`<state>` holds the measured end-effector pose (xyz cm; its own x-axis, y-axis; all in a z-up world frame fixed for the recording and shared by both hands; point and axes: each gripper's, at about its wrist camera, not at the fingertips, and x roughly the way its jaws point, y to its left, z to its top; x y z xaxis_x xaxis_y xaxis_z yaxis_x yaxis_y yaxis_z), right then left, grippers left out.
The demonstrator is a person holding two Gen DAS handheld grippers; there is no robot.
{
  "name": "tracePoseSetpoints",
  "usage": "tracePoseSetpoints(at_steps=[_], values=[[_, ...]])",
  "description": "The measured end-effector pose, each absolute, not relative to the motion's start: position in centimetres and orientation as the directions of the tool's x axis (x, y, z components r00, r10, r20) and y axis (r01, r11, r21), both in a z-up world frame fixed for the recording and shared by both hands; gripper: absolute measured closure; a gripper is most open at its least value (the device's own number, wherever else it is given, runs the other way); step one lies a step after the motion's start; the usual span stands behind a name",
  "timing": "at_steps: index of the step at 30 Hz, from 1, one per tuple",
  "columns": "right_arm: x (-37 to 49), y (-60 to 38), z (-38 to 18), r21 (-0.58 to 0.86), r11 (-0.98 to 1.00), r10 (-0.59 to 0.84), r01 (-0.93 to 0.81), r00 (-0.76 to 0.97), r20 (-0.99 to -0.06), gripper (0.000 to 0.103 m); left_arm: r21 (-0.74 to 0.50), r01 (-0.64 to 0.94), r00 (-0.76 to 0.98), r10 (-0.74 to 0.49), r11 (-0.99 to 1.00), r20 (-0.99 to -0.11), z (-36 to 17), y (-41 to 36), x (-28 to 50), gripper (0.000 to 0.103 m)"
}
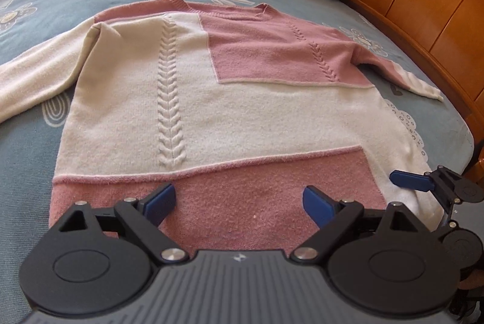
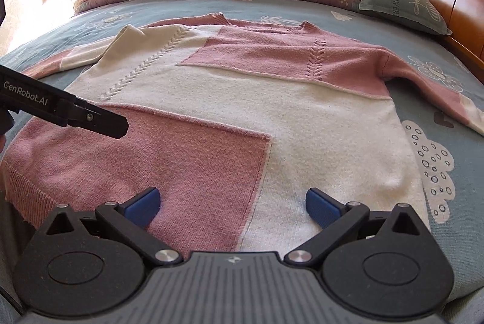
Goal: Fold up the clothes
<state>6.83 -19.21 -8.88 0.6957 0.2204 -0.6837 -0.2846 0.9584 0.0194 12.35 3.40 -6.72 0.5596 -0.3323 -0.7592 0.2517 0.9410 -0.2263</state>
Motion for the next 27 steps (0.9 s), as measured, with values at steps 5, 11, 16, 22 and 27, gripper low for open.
tracePoseSetpoints(at_steps=[5,11,16,22,27], values=[[6.4,-19.4,-9.1,0.017,0.956,0.229,-0.292,0.712,-0.664,0.0,-0.209,0.239,0.518,-0.307,0.948,-0.798,-5.2,4.0,11.5,0.011],[6.2,-19.8,-9.1,0.018,0.949,0.249,-0.315,0.713,-0.655,0.0,-0.2,0.264,0.56,-0.319,0.944,-0.765,-1.3,4.0,15.2,0.011],[6.2,-19.6,-8.8,0.026,0.954,0.241,-0.3,0.708,-0.663,0.0,-0.268,0.266,0.579,-0.376,0.926,-0.724,-0.5,3.9,20.3,0.011],[7.0,-19.9,-7.9,0.081,0.95,0.271,-0.302,0.666,-0.695,0.0,-0.349,0.206,0.574,-0.402,0.914,-0.714,-3.9,5.2,25.9,0.011],[10.3,-21.1,-6.1,0.162,0.964,0.26,-0.211,0.626,-0.735,0.0,-0.382,0.234,0.542,-0.446,0.894,-0.712,-6.5,5.5,27.3,0.007]])
